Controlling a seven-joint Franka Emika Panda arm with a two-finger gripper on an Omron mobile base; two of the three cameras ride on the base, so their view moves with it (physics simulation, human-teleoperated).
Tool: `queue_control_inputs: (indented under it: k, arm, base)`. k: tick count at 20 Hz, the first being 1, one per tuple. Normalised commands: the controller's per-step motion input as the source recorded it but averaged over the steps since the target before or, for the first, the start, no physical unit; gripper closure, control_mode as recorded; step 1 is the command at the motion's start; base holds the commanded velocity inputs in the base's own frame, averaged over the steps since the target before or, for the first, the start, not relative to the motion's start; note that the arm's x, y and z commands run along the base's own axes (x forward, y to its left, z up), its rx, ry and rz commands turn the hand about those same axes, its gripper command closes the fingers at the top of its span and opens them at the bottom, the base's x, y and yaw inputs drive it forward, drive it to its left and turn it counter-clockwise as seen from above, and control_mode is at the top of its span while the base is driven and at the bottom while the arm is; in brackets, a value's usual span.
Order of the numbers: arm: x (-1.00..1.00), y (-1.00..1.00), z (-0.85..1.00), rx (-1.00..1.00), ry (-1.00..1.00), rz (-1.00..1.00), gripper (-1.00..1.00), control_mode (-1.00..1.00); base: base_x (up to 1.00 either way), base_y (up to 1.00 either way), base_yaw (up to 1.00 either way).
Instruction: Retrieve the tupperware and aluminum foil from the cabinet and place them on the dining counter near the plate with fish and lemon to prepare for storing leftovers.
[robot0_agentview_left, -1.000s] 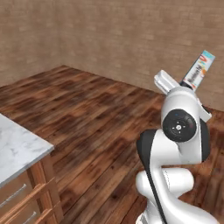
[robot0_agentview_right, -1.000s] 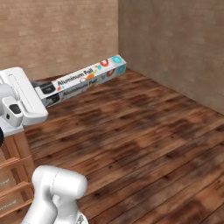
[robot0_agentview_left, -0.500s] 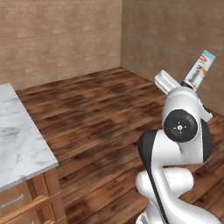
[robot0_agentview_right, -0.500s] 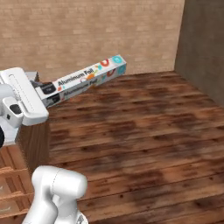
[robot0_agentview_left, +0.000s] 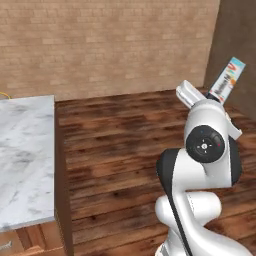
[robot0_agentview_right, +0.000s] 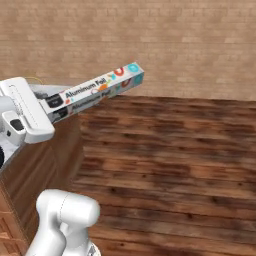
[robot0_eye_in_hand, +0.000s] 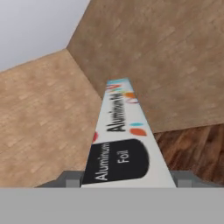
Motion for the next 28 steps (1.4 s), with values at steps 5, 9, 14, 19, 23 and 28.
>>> queue_control_inputs:
  k: [5,9,14,19,23,28]
  arm:
    - [0.00,0.00,0.00,0.00,0.00,0.00,1.00,1.00]
    - [0.00,0.00,0.00,0.00,0.00,0.00,1.00,1.00]
    - [0.00,0.00,0.00,0.00,0.00,0.00,1.00,1.00]
    - [0.00,0.00,0.00,0.00,0.00,0.00,1.00,1.00]
    - [0.00,0.00,0.00,0.00,0.00,0.00,1.00,1.00]
    - [0.00,0.00,0.00,0.00,0.00,0.00,1.00,1.00]
  base:
    - [1.00,-0.68,0.53]
    - [1.00,-0.67,0.54]
    - [1.00,-0.77,0.51]
    - [1.00,-1.00,0.43]
    - [1.00,-0.99,0.44]
    - [1.00,-0.96,0.46]
